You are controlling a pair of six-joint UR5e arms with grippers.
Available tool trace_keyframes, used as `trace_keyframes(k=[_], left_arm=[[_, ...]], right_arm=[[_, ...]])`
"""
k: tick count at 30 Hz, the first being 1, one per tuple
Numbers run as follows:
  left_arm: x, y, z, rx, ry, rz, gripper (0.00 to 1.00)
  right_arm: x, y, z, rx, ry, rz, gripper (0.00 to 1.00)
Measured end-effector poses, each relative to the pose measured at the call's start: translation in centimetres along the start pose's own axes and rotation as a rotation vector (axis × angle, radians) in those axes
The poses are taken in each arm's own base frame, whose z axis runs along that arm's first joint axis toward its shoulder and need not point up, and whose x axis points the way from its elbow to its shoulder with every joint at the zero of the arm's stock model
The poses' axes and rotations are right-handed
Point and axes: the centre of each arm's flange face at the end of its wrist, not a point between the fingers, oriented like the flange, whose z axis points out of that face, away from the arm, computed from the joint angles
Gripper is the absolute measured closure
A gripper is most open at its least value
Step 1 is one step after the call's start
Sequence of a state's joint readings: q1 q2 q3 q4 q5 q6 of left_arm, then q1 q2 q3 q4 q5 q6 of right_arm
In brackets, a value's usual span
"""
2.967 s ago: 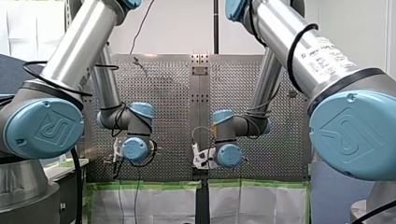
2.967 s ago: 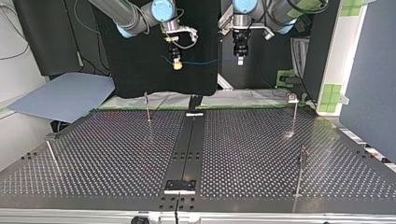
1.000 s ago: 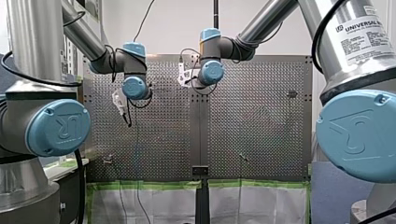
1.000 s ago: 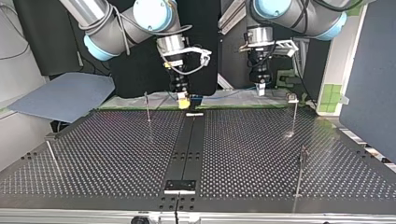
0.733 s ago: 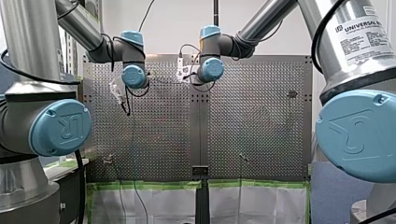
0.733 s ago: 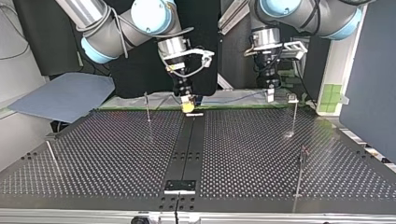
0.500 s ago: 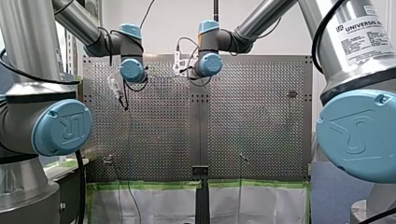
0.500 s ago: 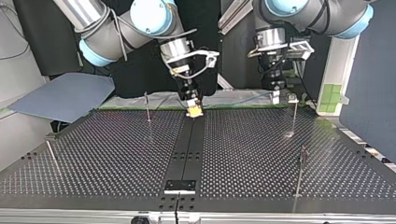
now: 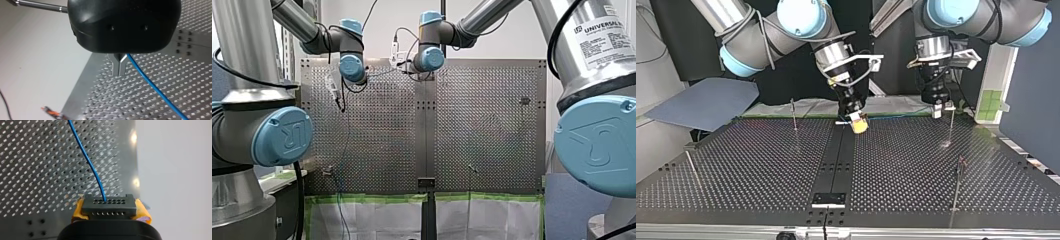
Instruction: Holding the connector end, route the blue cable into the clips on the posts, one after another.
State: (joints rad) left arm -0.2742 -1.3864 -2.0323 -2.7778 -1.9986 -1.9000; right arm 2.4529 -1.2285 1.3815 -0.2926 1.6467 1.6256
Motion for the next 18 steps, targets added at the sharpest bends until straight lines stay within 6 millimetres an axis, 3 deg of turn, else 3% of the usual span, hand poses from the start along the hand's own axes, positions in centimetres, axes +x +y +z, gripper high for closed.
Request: trace_keyframes(k=[10,18], left_arm=[[-3.9,0.1,2.1,-0.024,-0.047,-0.015,1.0],[-6.0,1.7,2.9,-0.022,-0.062,-0.013,1.0]], right_arm=[[1.1,-0.9,1.3,0.015,0.021,0.039,1.0],[-0.4,-2.0,2.9,0.055,-0.038,0.057,1.0]])
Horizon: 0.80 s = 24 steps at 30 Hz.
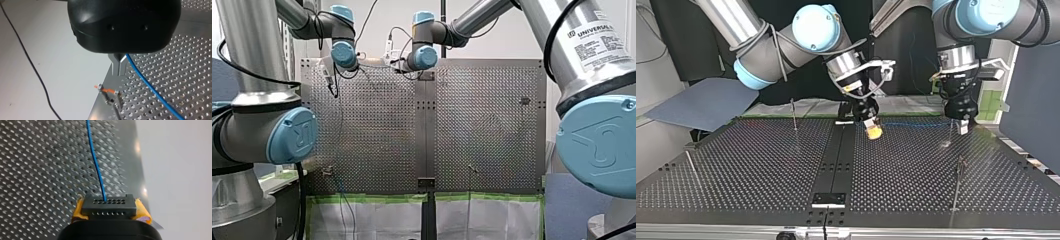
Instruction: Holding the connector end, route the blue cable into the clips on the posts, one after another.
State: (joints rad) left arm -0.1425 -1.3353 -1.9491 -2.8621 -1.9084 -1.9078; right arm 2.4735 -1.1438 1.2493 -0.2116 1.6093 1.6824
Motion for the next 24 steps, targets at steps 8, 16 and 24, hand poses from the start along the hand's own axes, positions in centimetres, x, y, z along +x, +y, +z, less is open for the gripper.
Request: trace_keyframes(k=[8,16,24], left_arm=[[-0.2,1.0,1.1,0.017,0.008,0.018,1.0],[1.8,1.3,2.0,0.028,0.06,0.06,1.0],[0.5,0.7,2.7,0.031,0.041,0.071,1.0]], right_arm=[[0.0,-1.1,1.0,0.014,-0.042,0.001,1.0],[1.6,-1.1,0.5,0.01,-0.056,0.003,1.0],[3.7,-1.4,0.6,0.015,-0.027,0.002,1.0]])
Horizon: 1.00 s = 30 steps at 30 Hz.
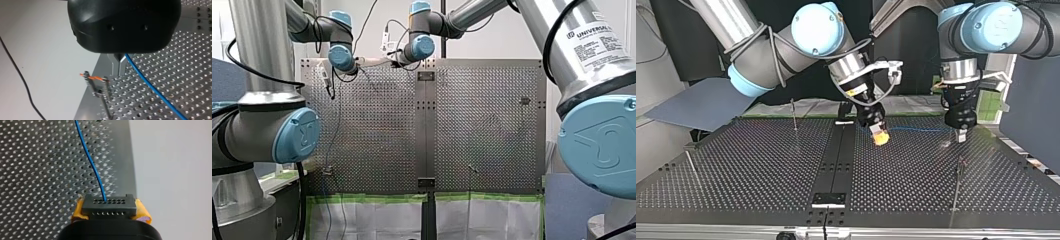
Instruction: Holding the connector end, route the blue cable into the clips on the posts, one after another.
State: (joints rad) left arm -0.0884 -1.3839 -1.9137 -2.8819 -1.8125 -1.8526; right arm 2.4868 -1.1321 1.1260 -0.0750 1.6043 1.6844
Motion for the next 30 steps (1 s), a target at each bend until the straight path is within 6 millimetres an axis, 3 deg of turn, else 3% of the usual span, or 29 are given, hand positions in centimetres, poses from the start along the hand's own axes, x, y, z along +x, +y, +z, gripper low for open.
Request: trace_keyframes(k=[10,17,23,30], left_arm=[[-0.9,-0.1,0.3,-0.016,-0.008,0.029,1.0],[-1.0,0.2,0.6,-0.024,-0.011,0.03,1.0],[-2.3,0.0,1.2,-0.027,-0.03,0.02,1.0],[-3.3,-0.1,1.5,-0.026,-0.047,0.005,1.0]], right_arm=[[2.0,-0.5,0.7,0.006,0.006,-0.001,1.0],[1.2,-1.2,1.0,0.015,-0.007,-0.007,1.0],[0.1,-2.6,1.7,0.034,-0.028,-0.012,1.0],[1.4,-4.6,2.1,0.061,-0.002,-0.003,1.0]])
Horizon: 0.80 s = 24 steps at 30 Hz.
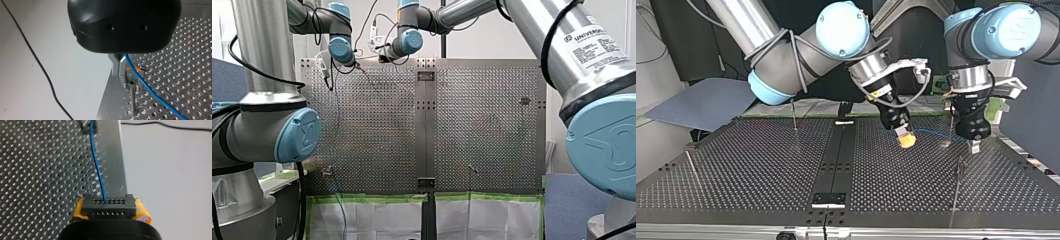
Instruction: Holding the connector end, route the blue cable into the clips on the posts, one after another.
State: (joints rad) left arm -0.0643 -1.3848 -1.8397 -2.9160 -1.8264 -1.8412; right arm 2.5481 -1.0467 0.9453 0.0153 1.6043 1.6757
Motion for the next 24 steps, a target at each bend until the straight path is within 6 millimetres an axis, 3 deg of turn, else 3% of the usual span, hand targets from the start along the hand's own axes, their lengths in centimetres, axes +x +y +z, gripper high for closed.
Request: trace_keyframes(k=[8,24], left_arm=[[-0.1,0.2,0.1,-0.007,-0.005,-0.005,1.0],[0.4,2.1,3.0,-0.028,-0.005,-0.009,1.0]], right_arm=[[1.6,-0.8,0.7,0.013,0.034,0.01,1.0],[0.3,-1.0,2.2,0.016,0.022,0.014,1.0]])
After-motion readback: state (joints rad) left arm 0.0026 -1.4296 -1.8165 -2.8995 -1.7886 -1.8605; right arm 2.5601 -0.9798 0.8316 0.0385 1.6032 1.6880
